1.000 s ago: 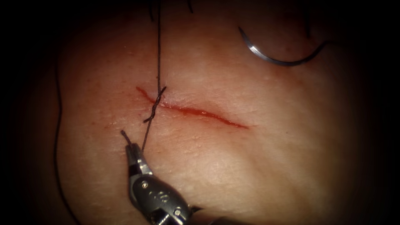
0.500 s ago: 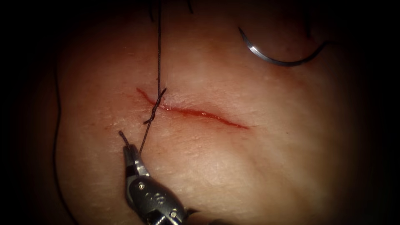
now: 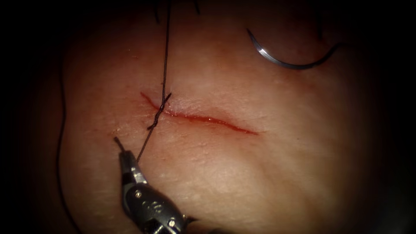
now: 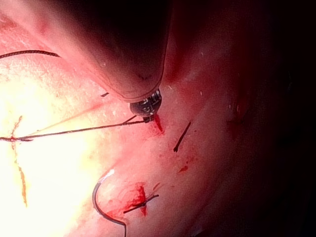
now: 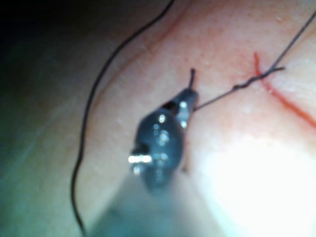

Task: Wound Closure
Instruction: Pull the end through and tighten the knot by pulling down with the right gripper and up with the left gripper

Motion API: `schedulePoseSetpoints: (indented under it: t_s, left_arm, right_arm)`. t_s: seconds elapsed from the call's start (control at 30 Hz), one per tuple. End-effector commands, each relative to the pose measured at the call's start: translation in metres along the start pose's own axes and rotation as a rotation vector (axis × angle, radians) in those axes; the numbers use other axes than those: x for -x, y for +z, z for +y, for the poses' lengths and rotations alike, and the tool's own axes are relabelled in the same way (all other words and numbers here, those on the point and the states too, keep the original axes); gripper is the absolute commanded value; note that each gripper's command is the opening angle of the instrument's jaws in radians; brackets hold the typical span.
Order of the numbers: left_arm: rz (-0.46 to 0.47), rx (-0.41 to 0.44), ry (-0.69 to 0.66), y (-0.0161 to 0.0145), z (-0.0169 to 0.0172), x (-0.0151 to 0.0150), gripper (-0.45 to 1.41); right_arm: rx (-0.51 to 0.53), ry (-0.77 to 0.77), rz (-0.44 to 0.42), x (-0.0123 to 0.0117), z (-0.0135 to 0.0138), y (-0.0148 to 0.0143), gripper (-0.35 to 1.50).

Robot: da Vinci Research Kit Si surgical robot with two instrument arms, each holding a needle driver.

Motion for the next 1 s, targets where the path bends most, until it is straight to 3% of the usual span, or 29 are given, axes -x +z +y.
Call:
schedulePoseSetpoints:
  t_s: [0.03, 0.67, 1.0]
  left_arm:
    - [-0.002, -0.005, 0.005, 0.0009, -0.0001, -0.0001, -0.45]
    - [-0.006, -0.029, 0.012, 0.0013, -0.0011, -0.0003, -0.45]
    - [0.002, -0.015, 0.015, 0.0011, 0.0003, -0.0002, -0.45]
  right_arm:
    - [-0.015, -0.002, -0.005, 0.0005, -0.0007, 0.0003, -0.35]
    - [-0.083, -0.042, -0.048, 0.0016, -0.0036, -0.0004, -0.35]
    - [-0.085, -0.049, -0.039, 0.0009, -0.0029, -0.0002, -0.35]
